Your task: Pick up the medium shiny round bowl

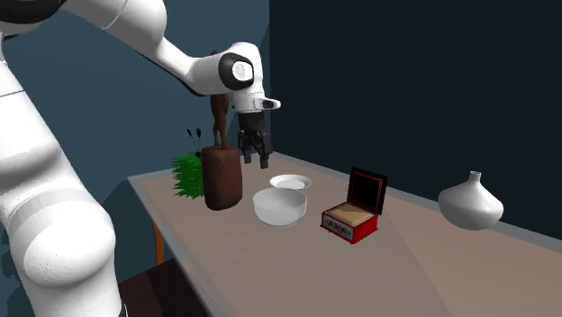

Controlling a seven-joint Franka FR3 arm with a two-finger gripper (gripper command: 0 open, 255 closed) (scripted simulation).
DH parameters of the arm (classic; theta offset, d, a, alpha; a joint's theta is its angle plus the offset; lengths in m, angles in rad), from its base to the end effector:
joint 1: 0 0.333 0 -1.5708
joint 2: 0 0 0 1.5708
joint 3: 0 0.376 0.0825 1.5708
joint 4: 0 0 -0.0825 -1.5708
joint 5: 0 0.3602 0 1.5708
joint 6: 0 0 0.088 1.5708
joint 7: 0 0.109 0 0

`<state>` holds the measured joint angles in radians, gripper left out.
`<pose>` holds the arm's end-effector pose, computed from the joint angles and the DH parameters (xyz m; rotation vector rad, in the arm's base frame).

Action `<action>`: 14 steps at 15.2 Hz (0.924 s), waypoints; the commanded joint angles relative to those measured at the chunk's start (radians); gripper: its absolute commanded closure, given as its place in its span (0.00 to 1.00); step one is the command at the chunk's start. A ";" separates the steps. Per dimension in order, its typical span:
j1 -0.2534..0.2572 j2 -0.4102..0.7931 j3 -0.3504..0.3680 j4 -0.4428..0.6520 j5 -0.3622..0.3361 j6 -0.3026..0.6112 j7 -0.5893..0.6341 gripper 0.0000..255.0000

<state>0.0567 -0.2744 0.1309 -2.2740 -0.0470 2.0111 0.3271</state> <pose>0.4212 0.0822 0.5337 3.0622 -0.1906 0.0434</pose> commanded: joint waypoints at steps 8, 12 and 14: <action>0.031 0.327 0.061 0.177 -0.062 0.137 0.127 0.00; 0.056 0.478 0.071 0.290 -0.103 0.167 0.181 0.00; 0.071 0.554 0.072 0.354 -0.123 0.175 0.206 0.00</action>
<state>0.1218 0.2386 0.2033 -1.9554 -0.1594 2.1820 0.5224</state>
